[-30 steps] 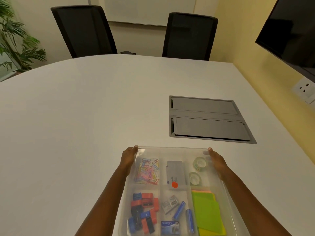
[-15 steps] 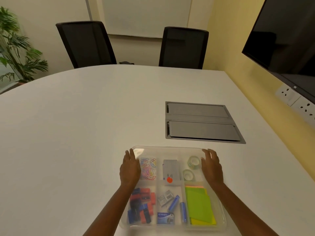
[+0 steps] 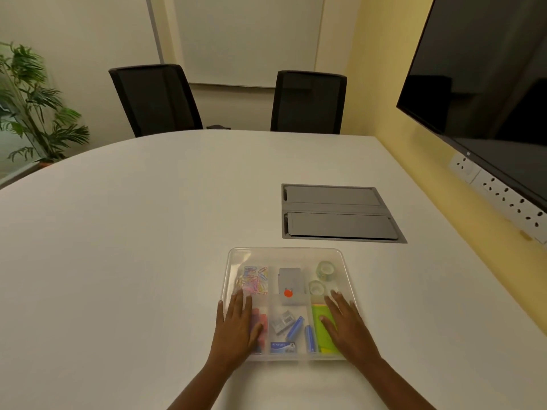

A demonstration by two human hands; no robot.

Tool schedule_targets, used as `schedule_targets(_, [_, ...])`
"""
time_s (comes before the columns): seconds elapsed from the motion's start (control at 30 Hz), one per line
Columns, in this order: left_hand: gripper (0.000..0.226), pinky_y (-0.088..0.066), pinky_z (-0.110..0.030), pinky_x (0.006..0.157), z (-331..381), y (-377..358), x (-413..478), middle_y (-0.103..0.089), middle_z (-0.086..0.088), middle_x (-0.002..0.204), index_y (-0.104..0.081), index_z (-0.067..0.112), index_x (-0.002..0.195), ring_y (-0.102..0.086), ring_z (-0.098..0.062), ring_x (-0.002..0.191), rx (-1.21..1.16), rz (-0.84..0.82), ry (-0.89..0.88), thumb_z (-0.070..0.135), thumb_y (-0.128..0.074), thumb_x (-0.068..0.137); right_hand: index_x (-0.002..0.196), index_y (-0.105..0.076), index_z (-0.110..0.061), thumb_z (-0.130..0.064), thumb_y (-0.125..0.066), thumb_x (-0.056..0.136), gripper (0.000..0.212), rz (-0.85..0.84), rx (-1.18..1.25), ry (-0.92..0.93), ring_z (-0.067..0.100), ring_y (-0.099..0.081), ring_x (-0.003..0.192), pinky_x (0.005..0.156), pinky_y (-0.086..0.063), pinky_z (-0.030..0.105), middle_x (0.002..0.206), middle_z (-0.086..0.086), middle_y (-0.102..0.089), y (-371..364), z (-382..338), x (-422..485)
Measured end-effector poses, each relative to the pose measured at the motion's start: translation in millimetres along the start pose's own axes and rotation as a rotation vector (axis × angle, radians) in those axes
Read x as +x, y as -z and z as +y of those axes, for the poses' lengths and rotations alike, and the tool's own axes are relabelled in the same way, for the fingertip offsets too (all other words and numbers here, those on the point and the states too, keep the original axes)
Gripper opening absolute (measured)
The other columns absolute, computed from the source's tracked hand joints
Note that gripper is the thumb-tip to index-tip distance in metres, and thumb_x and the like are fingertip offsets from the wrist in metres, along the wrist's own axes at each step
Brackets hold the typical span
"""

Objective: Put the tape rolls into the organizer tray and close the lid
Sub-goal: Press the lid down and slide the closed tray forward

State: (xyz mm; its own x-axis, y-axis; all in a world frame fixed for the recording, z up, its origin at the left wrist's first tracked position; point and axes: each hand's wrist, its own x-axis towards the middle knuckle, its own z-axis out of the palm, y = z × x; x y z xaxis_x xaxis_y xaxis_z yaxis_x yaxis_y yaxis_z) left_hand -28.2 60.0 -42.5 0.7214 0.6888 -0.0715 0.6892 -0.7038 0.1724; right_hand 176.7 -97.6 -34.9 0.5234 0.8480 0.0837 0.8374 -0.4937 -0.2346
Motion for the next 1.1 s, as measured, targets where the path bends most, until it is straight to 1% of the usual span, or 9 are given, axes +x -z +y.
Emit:
schedule_targets(0.07, [0.071,0.016,-0.032,0.112,-2.6,-6.4,-9.7,0.013,-0.005,0.156,-0.011,0.014,0.143,0.017,-0.015,0.142,0.065,-0.001,-0.067,0.061,-0.011,0.089,0.122,-0.051,-0.018,-0.054,-0.006,0.095,0.064,-0.057,-0.02,0.043,0.011,-0.036,0.135,0.113,0.008,0.018,0.129,0.0,-0.055,1.8,0.0,-11.6])
schedule_targets(0.17, [0.087,0.016,-0.032,0.113,-8.8,-15.3,-20.5,0.018,-0.003,0.154,-0.024,0.014,0.142,0.018,-0.019,0.141,0.166,-0.028,-0.183,0.075,-0.019,0.08,0.144,-0.016,-0.032,-0.066,-0.012,0.089,0.064,-0.08,-0.145,0.16,0.004,0.014,0.142,0.112,0.003,0.028,0.135,-0.004,-0.05,3.1,3.8,-25.8])
schedule_targets(0.4, [0.089,0.016,-0.035,0.113,-7.6,-8.7,-8.1,0.019,-0.006,0.154,-0.017,0.017,0.141,0.016,-0.022,0.142,0.21,-0.08,-0.273,0.078,-0.019,0.076,0.144,0.003,-0.028,-0.072,-0.014,0.084,0.076,-0.051,-0.285,0.31,0.012,0.019,0.142,0.112,0.002,0.035,0.157,-0.003,0.015,-1.5,11.4,-25.7])
schedule_targets(0.5, [0.087,0.018,-0.034,0.113,-3.2,-4.7,3.9,0.002,-0.01,0.156,-0.008,0.018,0.141,-0.016,-0.021,0.141,0.173,-0.168,-0.24,0.077,-0.015,0.078,0.144,0.006,-0.028,-0.07,-0.009,0.085,0.073,-0.082,-0.267,0.248,0.012,0.02,0.142,0.112,0.005,0.035,0.154,-0.005,0.025,-2.0,10.9,-14.4])
schedule_targets(0.63, [0.08,0.011,-0.032,0.112,9.5,-1.5,23.3,-0.042,-0.01,0.141,-0.026,0.02,0.14,-0.05,-0.019,0.124,0.042,-0.123,-0.154,0.07,-0.002,0.083,0.145,-0.001,-0.033,-0.067,-0.002,0.086,0.067,-0.094,-0.255,0.144,0.012,0.018,0.143,0.115,0.008,0.034,0.158,-0.005,-0.002,-2.4,11.3,4.4])
schedule_targets(0.8, [0.079,0.016,-0.035,0.113,8.3,-2.9,46.6,-0.069,-0.002,0.116,0.004,0.013,0.142,-0.056,-0.023,0.113,-0.018,0.042,-0.116,0.067,0.002,0.084,0.125,-0.04,-0.028,-0.061,0.008,0.089,0.068,-0.059,-0.223,-0.015,0.02,-0.031,0.126,0.074,-0.058,0.038,0.113,-0.011,-0.07,0.2,10.9,27.4])
schedule_targets(0.93, [0.08,0.016,-0.035,0.113,4.5,-2.3,56.9,-0.068,-0.002,0.117,0.004,0.013,0.142,-0.036,-0.018,0.116,-0.02,0.045,-0.145,0.067,0.001,0.083,0.141,-0.023,-0.032,-0.063,0.003,0.088,0.068,-0.081,-0.263,0.01,0.013,0.015,0.143,0.109,-0.02,0.041,0.126,-0.011,-0.06,-4.9,14.7,33.2])
schedule_targets(1.0, [0.081,0.016,-0.035,0.113,3.6,-2.8,58.4,-0.068,-0.003,0.118,0.004,0.012,0.142,-0.036,-0.018,0.117,-0.013,0.035,-0.159,0.068,0.001,0.083,0.145,-0.001,-0.033,-0.065,0.001,0.087,0.066,-0.083,-0.252,0.027,0.011,0.02,0.142,0.115,0.011,0.036,0.14,-0.009,-0.038,-9.3,16.9,32.5])
schedule_targets(1.1, [0.081,0.015,-0.034,0.113,2.9,-3.1,59.2,-0.067,-0.004,0.119,0.004,0.012,0.142,-0.035,-0.018,0.118,0.006,0.048,-0.175,0.068,0.0,0.083,0.143,0.008,-0.033,-0.066,0.0,0.087,0.065,-0.065,-0.234,0.03,0.011,0.021,0.142,0.113,0.019,0.032,0.158,-0.008,0.003,-11.2,16.4,30.9])
